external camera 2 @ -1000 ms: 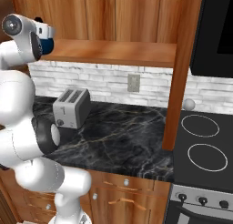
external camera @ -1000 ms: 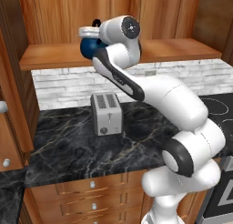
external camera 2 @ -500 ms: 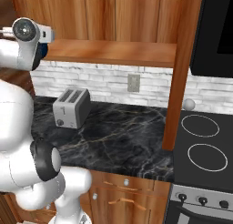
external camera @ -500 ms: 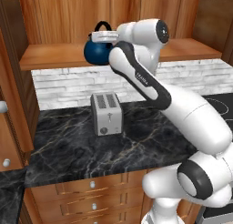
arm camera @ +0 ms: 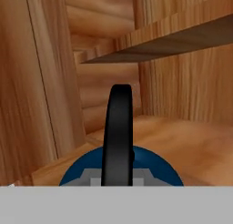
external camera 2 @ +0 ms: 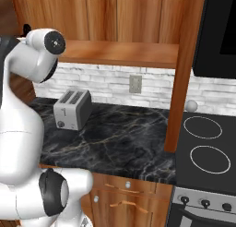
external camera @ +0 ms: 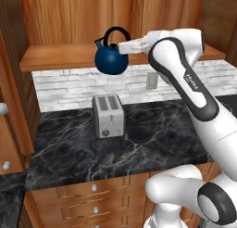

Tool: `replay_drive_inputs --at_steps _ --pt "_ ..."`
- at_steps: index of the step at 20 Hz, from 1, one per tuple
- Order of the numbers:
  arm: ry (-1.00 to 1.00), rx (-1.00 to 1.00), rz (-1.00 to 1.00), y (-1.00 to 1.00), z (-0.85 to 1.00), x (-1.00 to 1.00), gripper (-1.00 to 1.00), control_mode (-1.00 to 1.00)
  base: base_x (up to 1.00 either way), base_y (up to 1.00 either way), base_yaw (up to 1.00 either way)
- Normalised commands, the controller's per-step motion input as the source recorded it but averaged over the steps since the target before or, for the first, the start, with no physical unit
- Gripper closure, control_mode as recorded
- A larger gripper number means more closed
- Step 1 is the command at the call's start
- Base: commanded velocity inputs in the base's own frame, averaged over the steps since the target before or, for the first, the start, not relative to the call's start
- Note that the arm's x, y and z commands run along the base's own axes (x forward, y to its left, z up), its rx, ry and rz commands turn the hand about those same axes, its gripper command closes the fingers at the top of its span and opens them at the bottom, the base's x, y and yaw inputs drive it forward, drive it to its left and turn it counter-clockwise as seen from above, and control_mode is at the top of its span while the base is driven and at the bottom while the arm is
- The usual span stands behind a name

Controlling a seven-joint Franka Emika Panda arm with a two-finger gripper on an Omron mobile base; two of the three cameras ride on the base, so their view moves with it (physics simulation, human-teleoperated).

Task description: Open the cabinet, pick the kettle from the cabinet, and place it in the sink.

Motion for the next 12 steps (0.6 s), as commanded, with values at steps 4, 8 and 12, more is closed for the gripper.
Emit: replay_drive_inputs --at_steps 4,8,12 --pt "-0.04 -0.05 0.25 -0.17 0.00 -0.65 1.00 -1.00 0.00 0.00 0.00" --pt "0.00 -0.06 0.21 -0.15 -0.01 -0.60 1.00 -1.00 0.00 0.00 0.00" --pt "0.00 -0.06 0.18 -0.15 -0.09 -0.60 1.00 -1.00 0.00 0.00 0.00"
